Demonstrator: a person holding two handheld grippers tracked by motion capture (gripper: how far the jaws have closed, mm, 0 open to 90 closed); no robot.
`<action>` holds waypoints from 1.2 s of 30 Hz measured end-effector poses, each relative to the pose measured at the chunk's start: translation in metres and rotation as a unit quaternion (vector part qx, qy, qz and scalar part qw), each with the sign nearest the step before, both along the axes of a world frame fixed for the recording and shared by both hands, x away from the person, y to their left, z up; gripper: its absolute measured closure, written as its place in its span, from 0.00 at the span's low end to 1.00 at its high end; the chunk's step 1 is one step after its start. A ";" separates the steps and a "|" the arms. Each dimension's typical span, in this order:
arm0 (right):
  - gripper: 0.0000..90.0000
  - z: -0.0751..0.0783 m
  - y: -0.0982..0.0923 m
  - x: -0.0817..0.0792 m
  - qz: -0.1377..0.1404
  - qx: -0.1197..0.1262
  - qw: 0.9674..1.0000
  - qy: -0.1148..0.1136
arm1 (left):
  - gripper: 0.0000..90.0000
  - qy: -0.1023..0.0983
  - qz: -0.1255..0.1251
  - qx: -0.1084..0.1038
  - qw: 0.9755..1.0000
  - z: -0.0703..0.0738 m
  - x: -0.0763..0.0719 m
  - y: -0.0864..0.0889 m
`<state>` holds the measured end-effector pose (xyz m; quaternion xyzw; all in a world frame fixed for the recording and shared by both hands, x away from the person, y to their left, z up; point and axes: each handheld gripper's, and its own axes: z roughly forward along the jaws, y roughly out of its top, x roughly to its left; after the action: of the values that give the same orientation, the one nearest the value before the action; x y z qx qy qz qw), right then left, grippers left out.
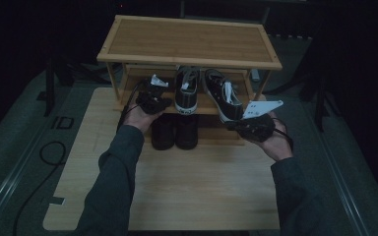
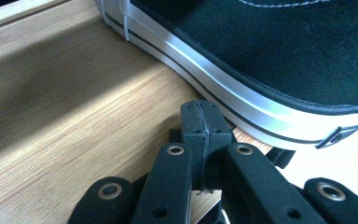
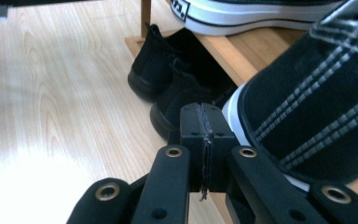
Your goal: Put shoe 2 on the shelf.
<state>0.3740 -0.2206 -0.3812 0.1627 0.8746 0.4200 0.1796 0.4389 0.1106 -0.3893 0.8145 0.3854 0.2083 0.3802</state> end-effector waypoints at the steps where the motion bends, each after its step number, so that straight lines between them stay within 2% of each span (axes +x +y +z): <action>1: 0.99 0.001 -0.002 -0.001 0.003 -0.003 1.000 0.000 | 1.00 0.000 0.000 0.001 1.000 0.000 0.000 0.000; 4: 0.99 0.002 -0.009 -0.004 0.002 -0.008 1.000 -0.002 | 1.00 0.000 0.000 0.002 1.000 0.000 0.000 0.000; 7: 0.99 0.002 -0.019 -0.005 -0.006 -0.001 1.000 -0.004 | 1.00 0.000 0.000 0.007 1.000 0.001 0.000 -0.001; 9: 0.99 0.001 -0.023 -0.004 -0.013 -0.003 1.000 -0.002 | 1.00 0.002 -0.001 0.000 1.000 0.001 0.000 -0.001; 12: 0.99 -0.001 -0.025 -0.003 -0.014 0.006 1.000 0.001 | 1.00 0.001 -0.010 -0.003 1.000 0.002 -0.001 -0.003; 16: 1.00 -0.001 -0.025 -0.003 -0.015 0.010 1.000 0.001 | 1.00 0.001 -0.010 -0.003 1.000 0.002 -0.001 -0.004; 20: 1.00 -0.001 -0.025 -0.002 -0.012 0.017 1.000 0.002 | 1.00 0.010 -0.010 -0.013 1.000 0.001 0.001 -0.003; 30: 1.00 0.001 -0.003 0.001 0.005 0.015 1.000 -0.007 | 1.00 0.002 -0.006 -0.006 1.000 0.000 0.000 -0.004; 33: 1.00 0.000 0.000 0.003 0.004 0.016 1.000 -0.005 | 1.00 0.002 -0.007 -0.008 1.000 0.000 0.000 -0.004; 36: 1.00 -0.004 0.000 0.005 -0.006 0.007 1.000 -0.009 | 1.00 0.001 -0.007 -0.011 1.000 -0.001 -0.001 -0.004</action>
<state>0.3791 -0.2204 -0.3855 0.1658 0.8687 0.4268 0.1891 0.4383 0.1065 -0.3902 0.8133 0.3818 0.2008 0.3905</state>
